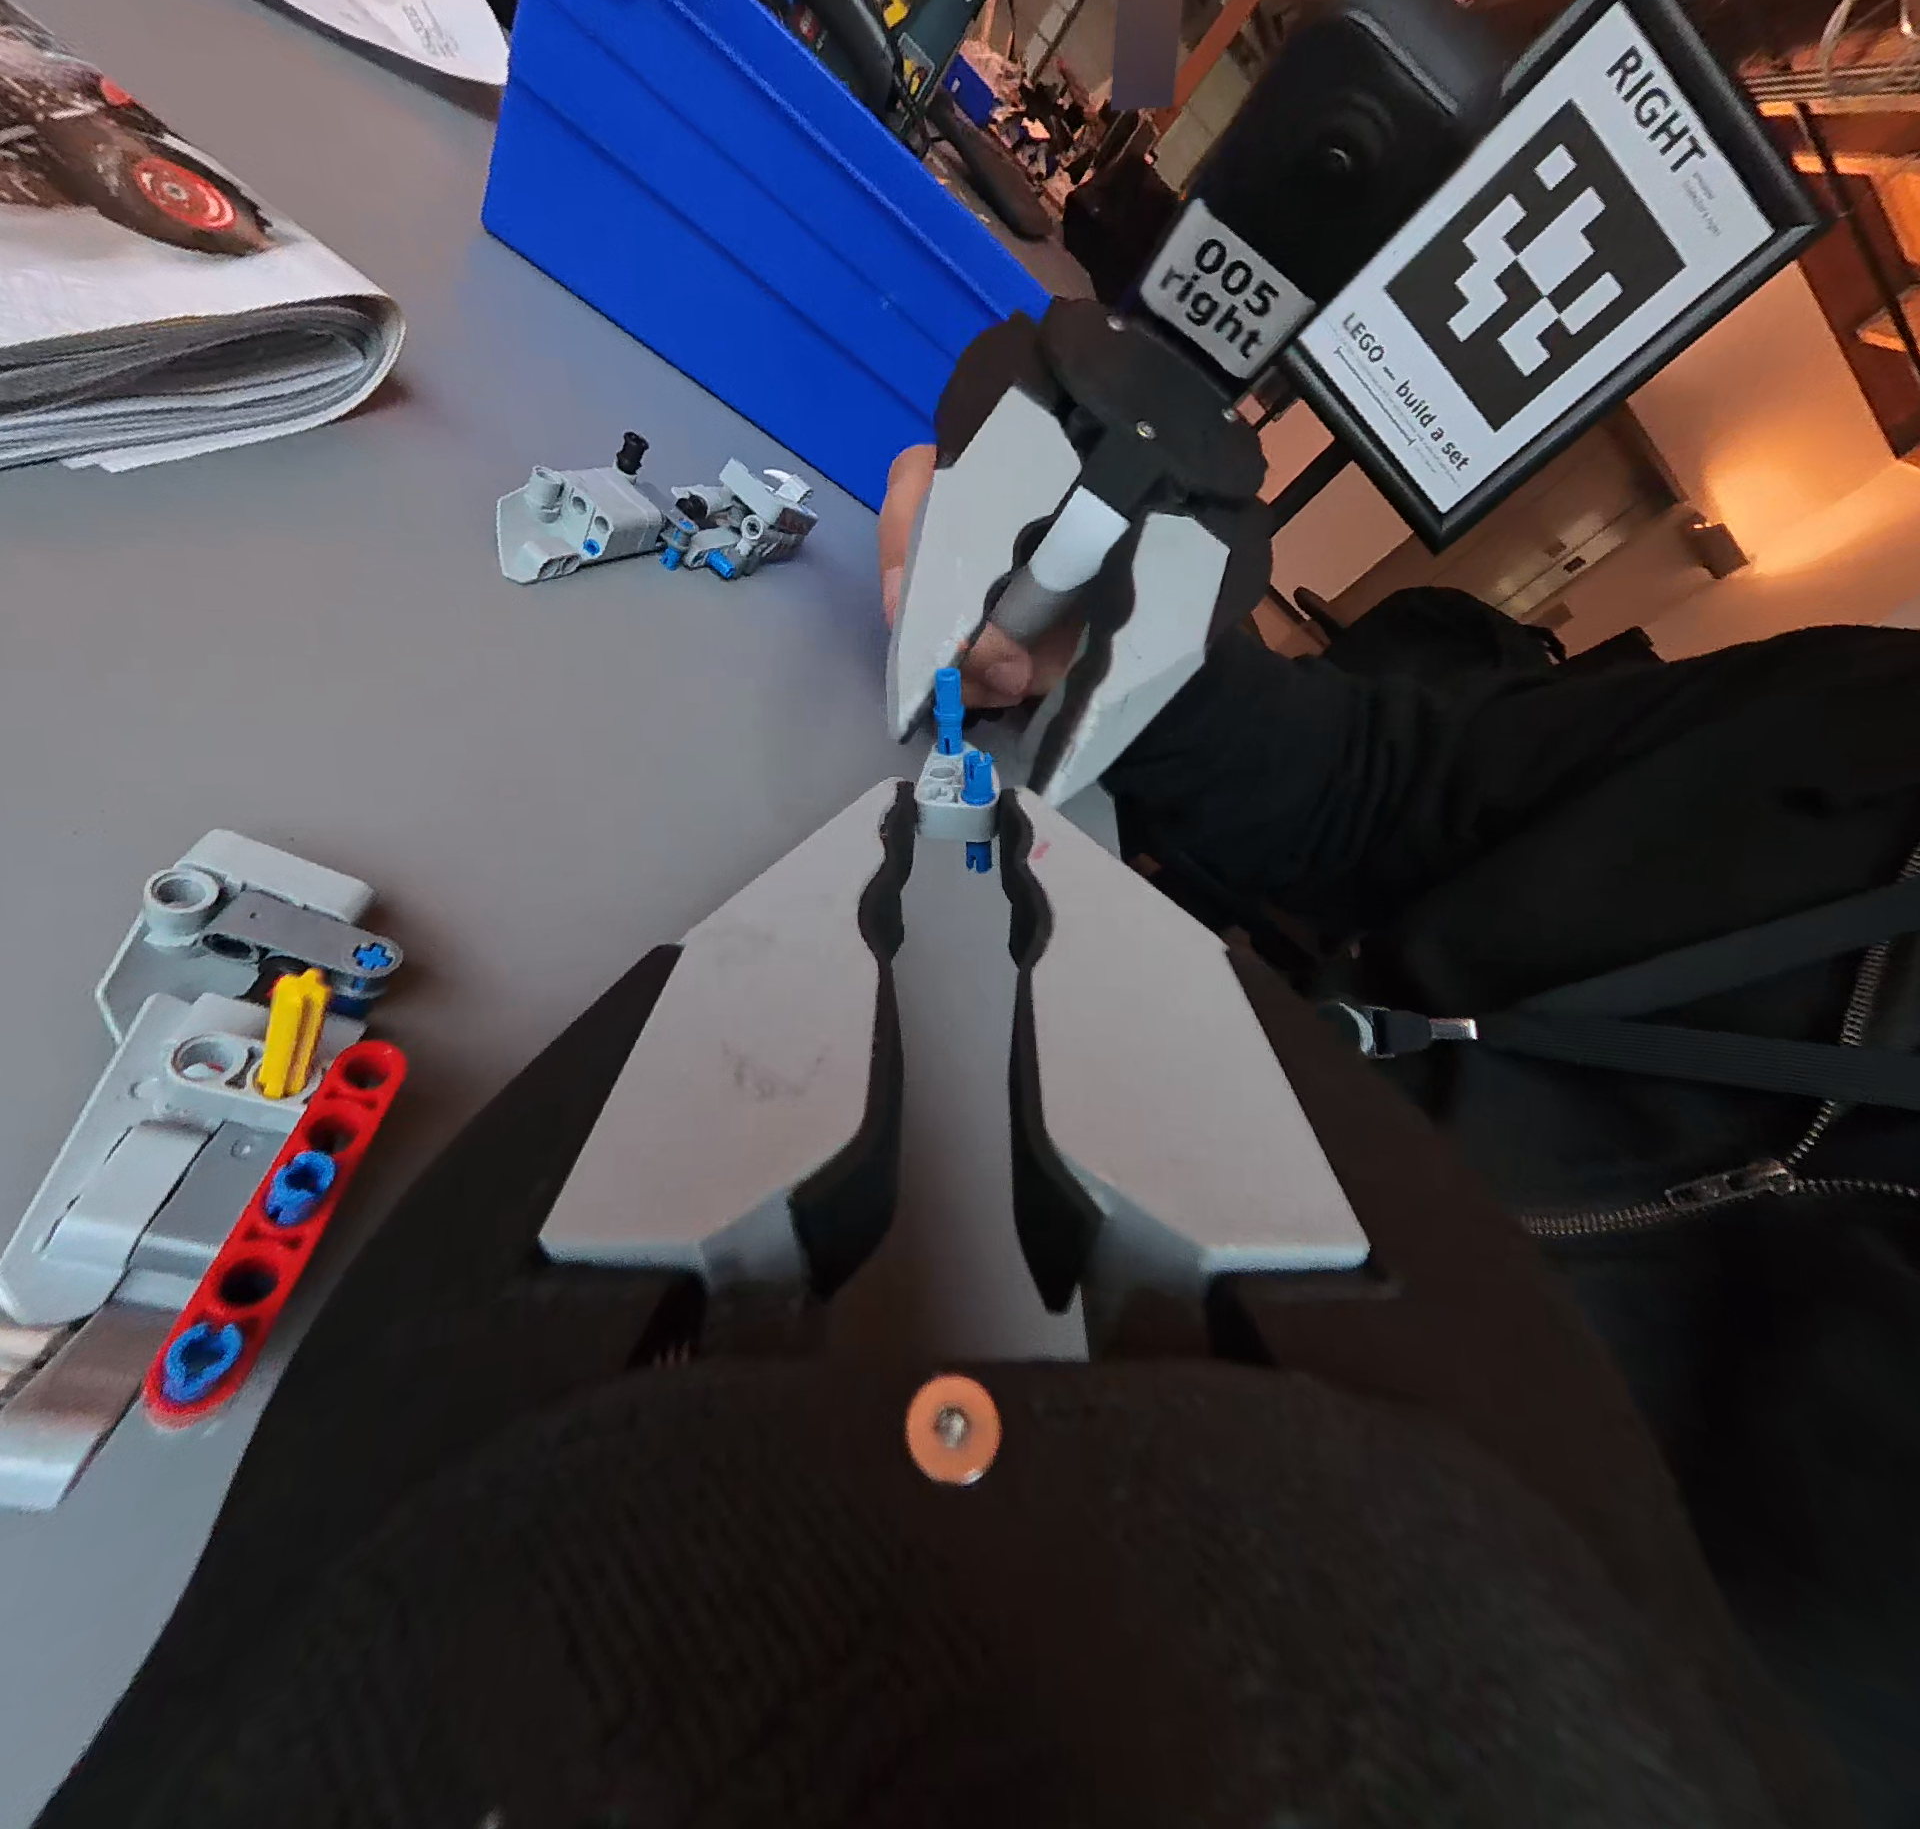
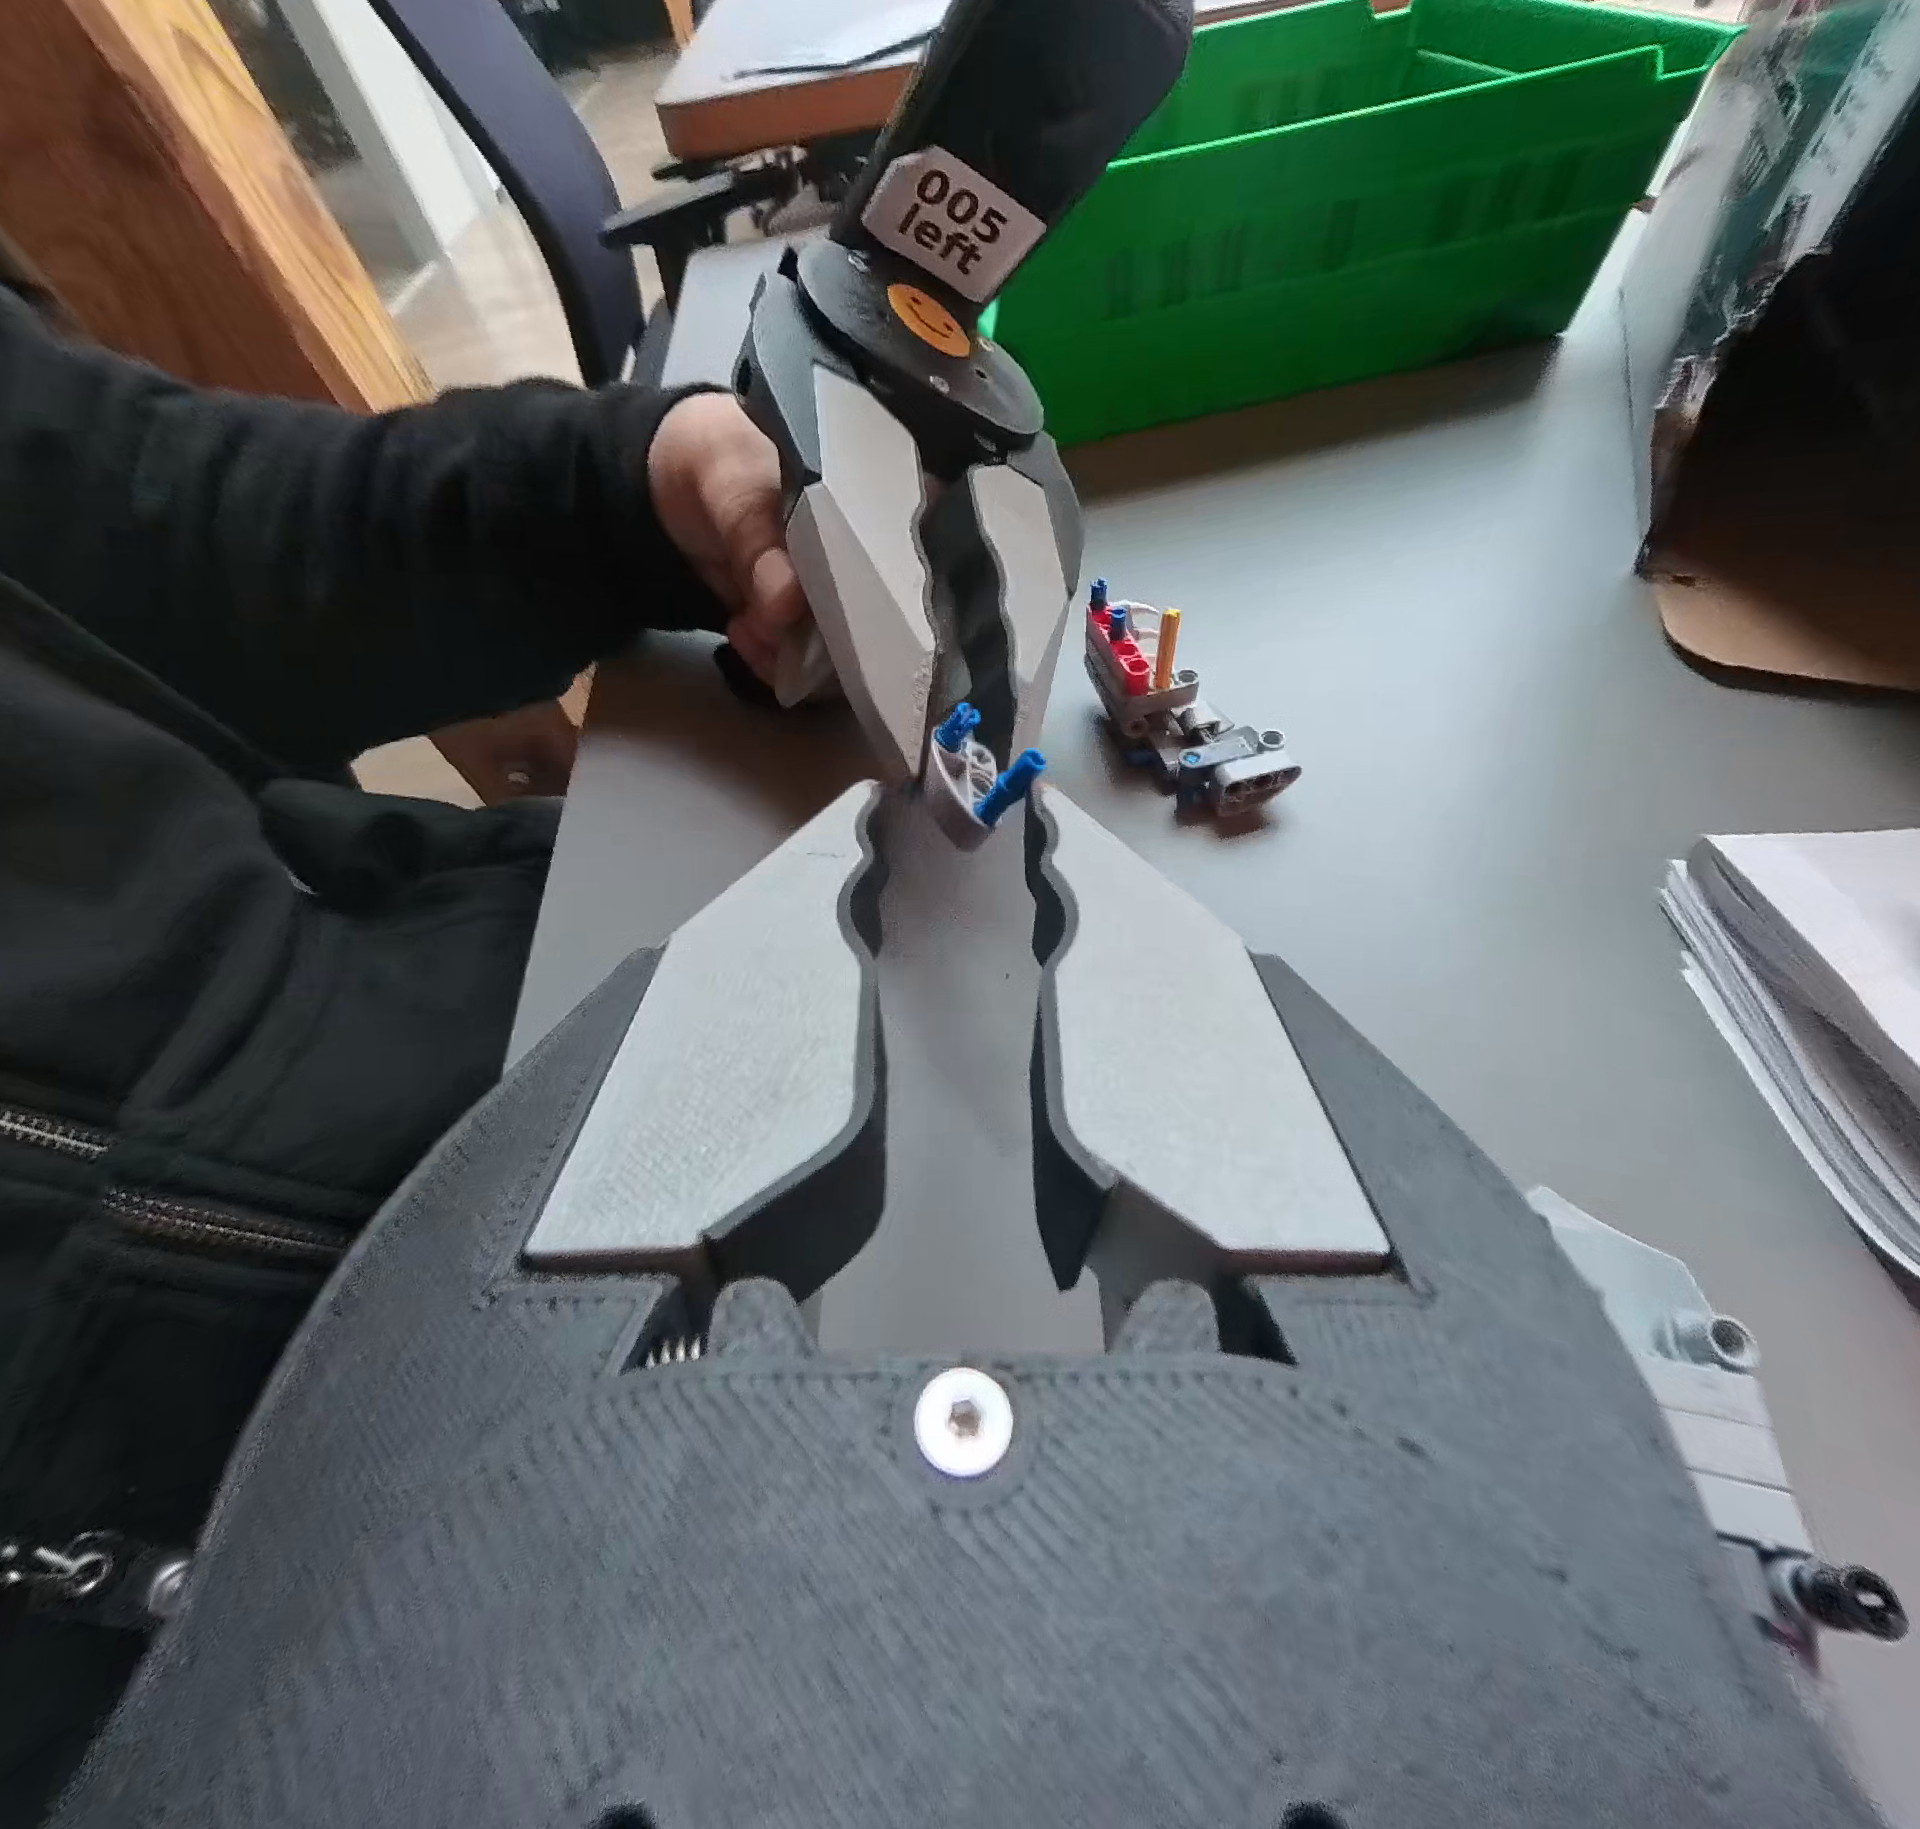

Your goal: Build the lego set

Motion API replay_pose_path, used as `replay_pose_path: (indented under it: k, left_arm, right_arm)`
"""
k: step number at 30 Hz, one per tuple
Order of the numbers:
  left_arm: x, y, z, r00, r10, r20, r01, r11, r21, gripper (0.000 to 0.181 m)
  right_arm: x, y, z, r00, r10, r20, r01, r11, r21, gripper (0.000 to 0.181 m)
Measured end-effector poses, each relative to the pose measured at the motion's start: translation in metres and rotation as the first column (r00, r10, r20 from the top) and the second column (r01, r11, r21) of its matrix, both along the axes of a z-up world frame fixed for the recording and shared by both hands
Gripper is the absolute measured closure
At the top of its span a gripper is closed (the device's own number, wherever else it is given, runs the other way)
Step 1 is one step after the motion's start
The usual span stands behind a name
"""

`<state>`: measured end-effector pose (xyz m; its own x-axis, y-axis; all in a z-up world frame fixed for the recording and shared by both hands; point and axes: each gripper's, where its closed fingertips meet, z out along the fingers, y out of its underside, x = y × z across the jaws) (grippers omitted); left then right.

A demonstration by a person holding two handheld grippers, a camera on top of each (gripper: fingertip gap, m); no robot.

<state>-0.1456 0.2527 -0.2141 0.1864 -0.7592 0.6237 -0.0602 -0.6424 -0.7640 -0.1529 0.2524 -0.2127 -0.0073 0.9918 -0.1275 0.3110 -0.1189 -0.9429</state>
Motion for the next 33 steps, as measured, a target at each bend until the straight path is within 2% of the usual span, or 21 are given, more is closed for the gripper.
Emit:
replay_pose_path:
  k: [1,2,3,4,5,7,10,12,14,16,19,28,31,33]
  left_arm:
    - [0.001,0.0,0.0,1.0,0.0,0.0,0.0,1.0,-0.004,0.167]
    - [0.001,0.002,-0.001,1.0,0.017,0.002,-0.017,1.0,-0.014,0.167]
    - [0.0,0.006,-0.001,0.999,0.042,0.01,-0.042,0.998,-0.038,0.167]
    - [-0.001,0.008,0.0,0.997,0.062,0.039,-0.059,0.996,-0.074,0.167]
    - [-0.002,0.01,0.002,0.994,0.076,0.076,-0.067,0.991,-0.117,0.167]
    - [-0.003,0.011,0.003,0.989,0.086,0.117,-0.063,0.981,-0.185,0.167]
    - [0.0,0.006,0.004,0.988,0.06,0.14,-0.028,0.975,-0.219,0.167]
    - [0.004,0.003,0.002,0.991,0.047,0.125,-0.018,0.974,-0.224,0.167]
    - [0.006,0.002,0.0,0.992,0.042,0.115,-0.016,0.975,-0.221,0.167]
    - [0.005,0.004,0.002,0.99,0.064,0.126,-0.035,0.974,-0.223,0.167]
    - [0.009,0.003,0.002,0.988,0.066,0.137,-0.034,0.974,-0.225,0.167]
    - [0.014,0.005,0.001,0.984,0.133,0.119,-0.108,0.975,-0.193,0.167]
    - [0.015,0.006,0.003,0.982,0.139,0.131,-0.112,0.974,-0.195,0.167]
    - [0.014,0.007,0.002,0.981,0.147,0.125,-0.121,0.974,-0.194,0.167]
  right_arm:
    - [0.0,0.004,0.001,1.0,-0.023,-0.005,0.023,1.0,0.016,0.16]
    - [0.003,0.016,0.002,0.995,-0.099,-0.002,0.099,0.992,0.073,0.15]
    - [0.009,0.03,0.005,0.981,-0.196,-0.001,0.193,0.968,0.16,0.128]
    - [0.013,0.036,0.011,0.97,-0.243,-0.01,0.237,0.935,0.263,0.121]
    - [0.016,0.033,0.018,0.967,-0.255,-0.023,0.246,0.901,0.358,0.128]
    - [0.012,0.015,0.021,0.977,-0.213,0.004,0.18,0.837,0.517,0.14]
    - [0.004,0.005,0.008,0.967,-0.233,0.1,0.085,0.67,0.738,0.148]
    - [-0.001,0.001,-0.001,0.961,-0.236,0.143,0.023,0.586,0.81,0.163]
    - [-0.004,-0.001,-0.004,0.961,-0.234,0.146,0.008,0.554,0.832,0.163]
    - [-0.003,-0.002,-0.004,0.964,-0.219,0.149,0.001,0.564,0.826,0.155]
    - [-0.001,0.0,0.0,0.968,-0.215,0.132,0.02,0.585,0.811,0.165]
    - [0.006,0.004,-0.001,0.963,-0.211,0.168,0.019,0.675,0.737,0.169]
    - [0.007,0.007,0.001,0.956,-0.247,0.16,0.034,0.63,0.775,0.176]
    - [0.006,0.007,0.001,0.957,-0.242,0.16,0.029,0.629,0.777,0.177]
